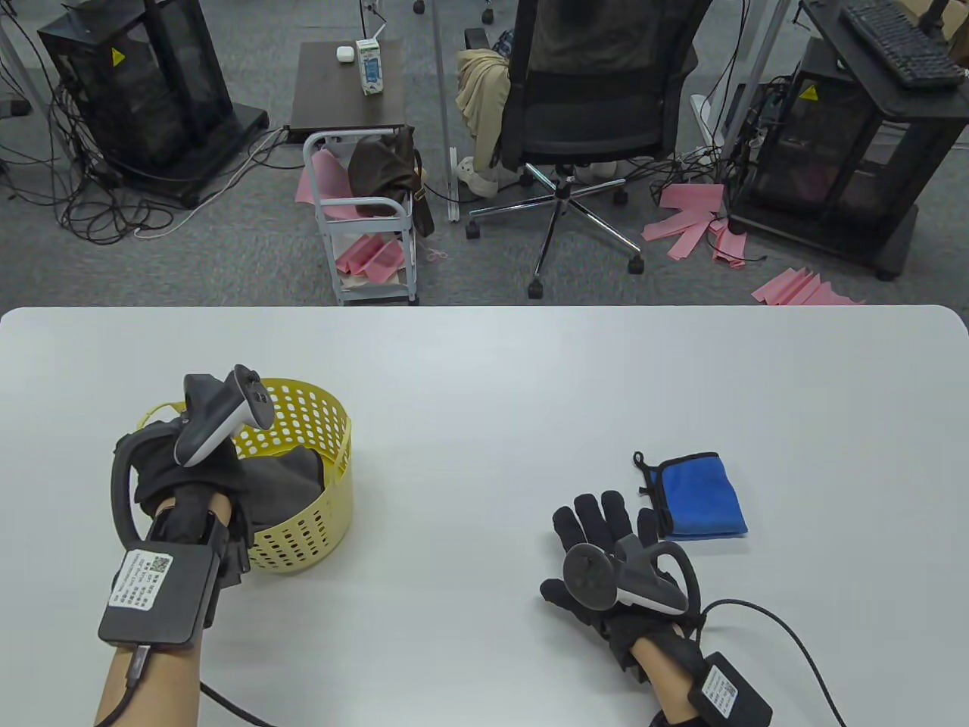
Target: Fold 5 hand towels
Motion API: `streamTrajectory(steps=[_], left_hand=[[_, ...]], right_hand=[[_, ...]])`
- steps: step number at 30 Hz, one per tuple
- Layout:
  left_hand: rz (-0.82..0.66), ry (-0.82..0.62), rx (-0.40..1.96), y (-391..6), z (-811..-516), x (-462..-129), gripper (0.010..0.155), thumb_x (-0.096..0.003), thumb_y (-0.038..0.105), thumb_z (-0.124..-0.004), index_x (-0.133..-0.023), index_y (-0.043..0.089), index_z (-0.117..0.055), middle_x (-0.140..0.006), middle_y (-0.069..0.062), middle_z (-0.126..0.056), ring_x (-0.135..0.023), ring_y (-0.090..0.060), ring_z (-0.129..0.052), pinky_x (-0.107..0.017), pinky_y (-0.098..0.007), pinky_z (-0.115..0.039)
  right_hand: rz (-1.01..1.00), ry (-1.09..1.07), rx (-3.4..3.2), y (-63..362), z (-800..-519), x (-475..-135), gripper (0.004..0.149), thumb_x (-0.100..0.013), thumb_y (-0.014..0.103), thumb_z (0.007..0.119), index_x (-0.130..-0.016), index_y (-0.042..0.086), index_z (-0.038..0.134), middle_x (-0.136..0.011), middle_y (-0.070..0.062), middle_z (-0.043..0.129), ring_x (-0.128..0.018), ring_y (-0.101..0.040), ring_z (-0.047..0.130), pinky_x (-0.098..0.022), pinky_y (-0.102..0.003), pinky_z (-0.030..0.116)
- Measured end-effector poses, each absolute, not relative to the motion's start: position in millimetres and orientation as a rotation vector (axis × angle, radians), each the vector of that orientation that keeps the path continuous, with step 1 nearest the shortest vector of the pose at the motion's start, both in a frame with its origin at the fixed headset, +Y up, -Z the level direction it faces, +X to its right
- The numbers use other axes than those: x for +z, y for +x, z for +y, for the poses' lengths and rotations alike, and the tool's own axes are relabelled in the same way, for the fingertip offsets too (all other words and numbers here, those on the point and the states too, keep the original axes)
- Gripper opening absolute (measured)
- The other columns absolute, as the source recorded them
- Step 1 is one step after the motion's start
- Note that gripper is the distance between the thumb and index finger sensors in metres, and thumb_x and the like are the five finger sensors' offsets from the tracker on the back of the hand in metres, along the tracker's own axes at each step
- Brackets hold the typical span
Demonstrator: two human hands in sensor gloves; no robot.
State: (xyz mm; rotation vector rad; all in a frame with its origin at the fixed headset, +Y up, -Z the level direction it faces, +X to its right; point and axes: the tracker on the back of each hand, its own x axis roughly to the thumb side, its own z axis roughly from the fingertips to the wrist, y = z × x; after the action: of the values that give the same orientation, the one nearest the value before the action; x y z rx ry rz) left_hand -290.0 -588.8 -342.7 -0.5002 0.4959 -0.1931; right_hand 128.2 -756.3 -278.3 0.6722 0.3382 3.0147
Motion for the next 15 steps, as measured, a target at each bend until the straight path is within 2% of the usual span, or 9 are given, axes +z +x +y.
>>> streamTrajectory(steps=[4, 8, 15], left_hand=[[0.497, -0.508, -0.258, -291.1, -594.2, -344.3, 0.066, -0.0519, 0.025, -0.087, -0.111, 0.033, -0.059, -0.116, -0.006, -0.066, -0.107, -0.041, -0.053, -0.078, -0.067, -0.035], [0.465, -0.420, -0.286, -290.5, -591.6, -343.4, 0.053, -0.0502, 0.023, -0.089, -0.100, 0.038, -0.076, -0.104, 0.003, -0.084, -0.104, -0.036, -0.066, -0.077, -0.067, -0.041], [0.442, -0.363, -0.230, -292.0, -586.7, -340.6, 0.044, -0.0500, 0.029, -0.088, -0.094, 0.035, -0.086, -0.102, 0.004, -0.087, -0.104, -0.037, -0.069, -0.077, -0.070, -0.039]], right_hand=[[0.333, 0.669, 3.012, 128.9, -755.9, -278.0, 0.087, -0.058, 0.065, 0.059, -0.114, 0.010, 0.020, -0.120, -0.027, 0.017, -0.101, -0.058, 0.014, -0.060, -0.082, 0.022], [0.322, 0.665, 3.010, 129.5, -755.3, -278.3, 0.087, -0.058, 0.065, 0.059, -0.114, 0.010, 0.020, -0.120, -0.027, 0.018, -0.101, -0.058, 0.015, -0.060, -0.082, 0.022], [0.321, 0.659, 3.004, 130.2, -754.9, -278.0, 0.086, -0.058, 0.064, 0.059, -0.114, 0.010, 0.021, -0.120, -0.027, 0.018, -0.101, -0.058, 0.015, -0.060, -0.082, 0.023]])
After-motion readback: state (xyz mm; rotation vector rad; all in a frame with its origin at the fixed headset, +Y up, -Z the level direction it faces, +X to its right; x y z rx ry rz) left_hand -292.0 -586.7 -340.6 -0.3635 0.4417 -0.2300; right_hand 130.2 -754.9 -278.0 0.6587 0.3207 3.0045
